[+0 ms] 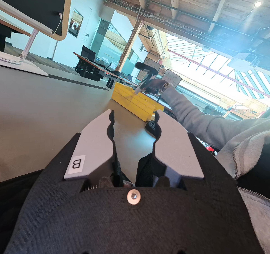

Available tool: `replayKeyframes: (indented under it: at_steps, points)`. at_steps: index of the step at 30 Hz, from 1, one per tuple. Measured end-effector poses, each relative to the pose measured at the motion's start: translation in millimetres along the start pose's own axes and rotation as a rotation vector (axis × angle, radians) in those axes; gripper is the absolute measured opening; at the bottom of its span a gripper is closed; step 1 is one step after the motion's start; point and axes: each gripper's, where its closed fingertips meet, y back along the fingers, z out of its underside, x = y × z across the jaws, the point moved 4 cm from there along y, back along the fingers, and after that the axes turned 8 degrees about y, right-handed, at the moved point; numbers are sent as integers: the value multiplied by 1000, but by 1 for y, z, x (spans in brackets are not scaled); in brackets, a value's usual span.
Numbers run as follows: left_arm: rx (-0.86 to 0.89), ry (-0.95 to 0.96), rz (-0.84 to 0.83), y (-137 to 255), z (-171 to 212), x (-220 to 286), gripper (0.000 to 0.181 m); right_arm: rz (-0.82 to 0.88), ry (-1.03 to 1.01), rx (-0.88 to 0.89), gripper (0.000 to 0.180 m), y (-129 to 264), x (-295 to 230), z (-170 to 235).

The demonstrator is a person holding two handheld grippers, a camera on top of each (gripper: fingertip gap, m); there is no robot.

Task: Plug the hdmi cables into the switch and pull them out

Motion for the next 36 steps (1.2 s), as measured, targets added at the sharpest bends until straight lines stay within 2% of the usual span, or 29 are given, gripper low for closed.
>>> replayKeyframes:
  at_steps: [10,13,15,17,19,22,24,26,29,32,36]
  points:
    - [4,7,6,0,0,0,52,126,-46,135,1,15,21,-4]
    - [4,4,4,0,0,0,52,115,-55,82,0,-2,23,5]
    - [1,3,0,-1,0,-1,52,223,-30,95,0,-9,28,6]
    - [-4,1,-5,-1,0,-1,52,453,-18,307,5,7,31,-5]
    - [-8,-2,-10,-2,1,-1,51,666,-2,657,14,41,13,-13]
    - [-10,-2,-13,-2,1,-1,52,761,107,1150,29,75,-56,-14]
    - [-9,-11,-18,-2,1,-1,51,669,229,1346,33,74,-111,-17]
    - [-13,-21,-25,-3,2,0,51,498,352,1393,42,55,-160,-26]
    - [-20,-36,-33,-4,3,1,51,207,490,1339,58,14,-212,-42]
    - [-23,-77,-36,-4,1,6,53,-42,549,1290,65,-26,-238,-53]
    - [-112,-370,-211,15,-24,22,63,-146,568,1223,68,-53,-247,-55]
